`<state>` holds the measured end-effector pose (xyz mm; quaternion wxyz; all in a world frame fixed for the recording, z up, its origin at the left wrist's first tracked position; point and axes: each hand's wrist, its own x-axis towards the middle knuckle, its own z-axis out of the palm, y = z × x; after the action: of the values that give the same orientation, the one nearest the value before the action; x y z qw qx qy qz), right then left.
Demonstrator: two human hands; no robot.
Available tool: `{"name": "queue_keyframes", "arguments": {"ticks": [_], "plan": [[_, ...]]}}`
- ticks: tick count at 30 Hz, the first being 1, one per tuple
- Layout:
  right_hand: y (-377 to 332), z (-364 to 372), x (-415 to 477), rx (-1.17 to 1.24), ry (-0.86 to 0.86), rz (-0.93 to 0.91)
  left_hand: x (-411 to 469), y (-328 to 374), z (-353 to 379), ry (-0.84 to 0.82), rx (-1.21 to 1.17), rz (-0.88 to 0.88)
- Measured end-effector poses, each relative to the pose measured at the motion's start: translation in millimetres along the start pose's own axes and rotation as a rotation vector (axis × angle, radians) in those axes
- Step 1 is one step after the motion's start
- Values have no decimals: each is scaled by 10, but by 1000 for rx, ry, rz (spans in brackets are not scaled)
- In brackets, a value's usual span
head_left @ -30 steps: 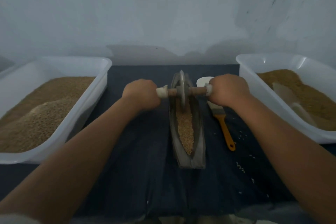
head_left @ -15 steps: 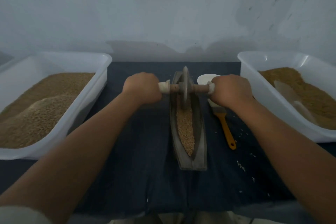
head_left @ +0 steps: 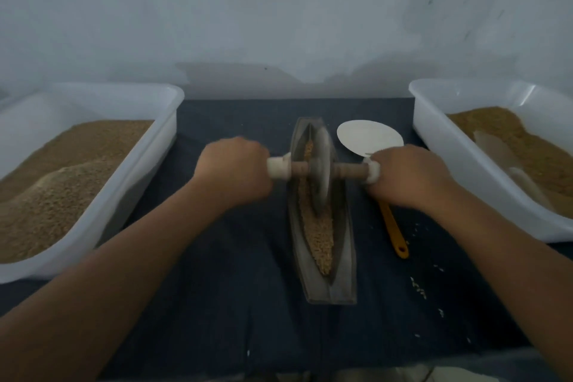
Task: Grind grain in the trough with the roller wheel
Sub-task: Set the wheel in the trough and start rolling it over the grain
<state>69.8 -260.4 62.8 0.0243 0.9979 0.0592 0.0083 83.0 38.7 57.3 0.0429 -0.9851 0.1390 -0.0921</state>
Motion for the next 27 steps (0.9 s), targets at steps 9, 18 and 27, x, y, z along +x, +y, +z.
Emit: {"name": "queue_keyframes", "arguments": {"ticks": [9, 18, 27], "plan": [[37, -46, 87, -23, 3, -23, 14, 13, -60, -47, -47, -11], [11, -31, -58, -41, 88, -103, -242, -63, 78, -63, -128, -14], [6, -152, 49, -19, -31, -69, -42, -11, -16, -49, -84, -30]]}}
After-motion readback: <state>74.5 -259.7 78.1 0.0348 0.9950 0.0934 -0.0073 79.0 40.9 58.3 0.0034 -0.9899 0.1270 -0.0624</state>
